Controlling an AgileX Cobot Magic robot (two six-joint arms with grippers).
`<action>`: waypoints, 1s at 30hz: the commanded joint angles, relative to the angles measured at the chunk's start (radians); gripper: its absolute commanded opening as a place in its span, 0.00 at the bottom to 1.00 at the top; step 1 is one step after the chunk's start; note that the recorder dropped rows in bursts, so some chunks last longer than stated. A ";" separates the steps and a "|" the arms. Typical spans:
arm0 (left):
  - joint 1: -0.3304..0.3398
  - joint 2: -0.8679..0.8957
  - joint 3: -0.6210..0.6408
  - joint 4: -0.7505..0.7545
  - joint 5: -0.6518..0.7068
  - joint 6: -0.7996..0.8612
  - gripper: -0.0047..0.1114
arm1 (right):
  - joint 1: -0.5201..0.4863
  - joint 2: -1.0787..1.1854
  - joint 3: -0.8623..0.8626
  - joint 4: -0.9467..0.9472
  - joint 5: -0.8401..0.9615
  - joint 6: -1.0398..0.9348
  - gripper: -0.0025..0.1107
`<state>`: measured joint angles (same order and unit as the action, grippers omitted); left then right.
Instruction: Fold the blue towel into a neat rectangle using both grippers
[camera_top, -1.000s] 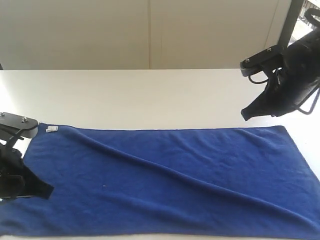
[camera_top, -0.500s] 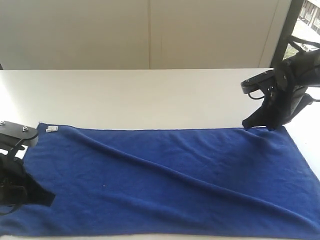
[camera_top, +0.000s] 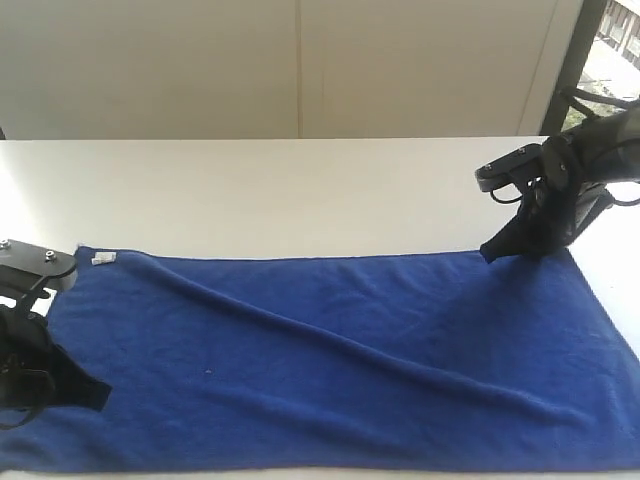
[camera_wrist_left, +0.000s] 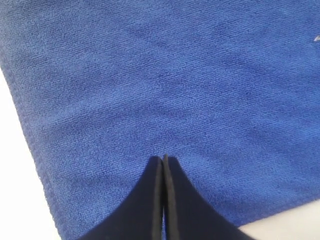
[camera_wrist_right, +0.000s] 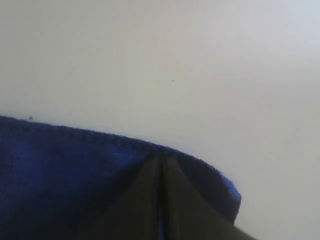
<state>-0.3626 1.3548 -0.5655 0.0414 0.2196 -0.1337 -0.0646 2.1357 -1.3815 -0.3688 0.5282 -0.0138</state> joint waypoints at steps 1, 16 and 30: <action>0.001 0.000 0.007 -0.010 0.018 0.000 0.04 | -0.005 0.040 0.005 -0.055 0.013 0.047 0.02; 0.001 0.000 0.007 -0.010 0.019 0.000 0.04 | -0.006 0.042 0.005 -0.191 0.008 0.201 0.02; 0.001 -0.132 -0.094 -0.010 0.051 0.002 0.04 | -0.006 -0.226 -0.003 -0.144 0.014 0.201 0.02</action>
<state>-0.3626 1.2778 -0.6281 0.0414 0.2282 -0.1337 -0.0646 1.9767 -1.3840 -0.5304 0.5151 0.1797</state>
